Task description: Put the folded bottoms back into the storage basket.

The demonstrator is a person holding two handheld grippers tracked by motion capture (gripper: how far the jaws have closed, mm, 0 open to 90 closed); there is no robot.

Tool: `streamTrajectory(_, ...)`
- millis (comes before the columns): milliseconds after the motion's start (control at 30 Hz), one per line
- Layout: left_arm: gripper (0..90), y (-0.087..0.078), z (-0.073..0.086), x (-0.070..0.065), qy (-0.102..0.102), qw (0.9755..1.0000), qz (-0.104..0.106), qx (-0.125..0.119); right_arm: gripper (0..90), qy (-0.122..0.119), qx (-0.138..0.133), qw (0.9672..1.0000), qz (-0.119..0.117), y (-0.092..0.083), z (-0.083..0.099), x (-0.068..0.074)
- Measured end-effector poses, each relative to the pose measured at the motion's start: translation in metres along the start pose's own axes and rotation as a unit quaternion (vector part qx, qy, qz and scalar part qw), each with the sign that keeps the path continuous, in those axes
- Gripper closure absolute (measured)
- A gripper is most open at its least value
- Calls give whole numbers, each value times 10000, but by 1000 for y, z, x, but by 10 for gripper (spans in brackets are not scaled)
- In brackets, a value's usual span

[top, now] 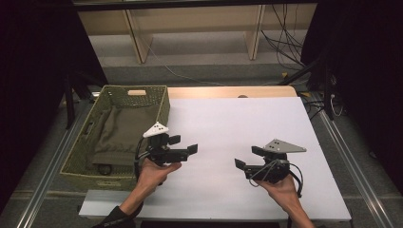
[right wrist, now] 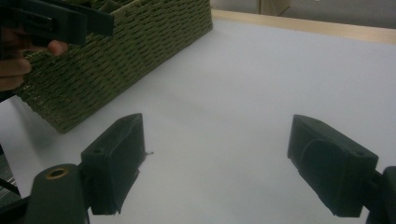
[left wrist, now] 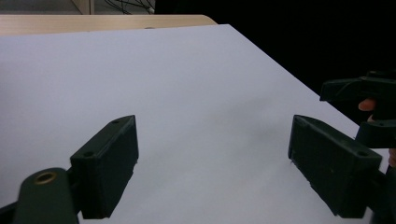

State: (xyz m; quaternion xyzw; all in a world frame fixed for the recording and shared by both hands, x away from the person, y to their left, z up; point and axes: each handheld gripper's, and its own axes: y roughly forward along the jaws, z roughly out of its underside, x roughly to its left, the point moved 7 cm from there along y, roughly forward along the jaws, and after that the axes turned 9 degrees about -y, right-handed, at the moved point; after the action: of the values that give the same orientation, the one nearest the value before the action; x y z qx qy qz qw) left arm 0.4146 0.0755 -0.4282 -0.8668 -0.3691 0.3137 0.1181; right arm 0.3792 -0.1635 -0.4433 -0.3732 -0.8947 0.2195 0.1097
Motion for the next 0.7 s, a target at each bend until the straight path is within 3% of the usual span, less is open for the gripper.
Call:
streamTrajectory(133,158,3,8,-6,310,9995,-87,0,200,31,-19,10000,12,-4,3,0)
streamTrajectory(700,155,-9,30,-17,505,9982,85,-327,198,86,-269,9995,170,-29,20,2)
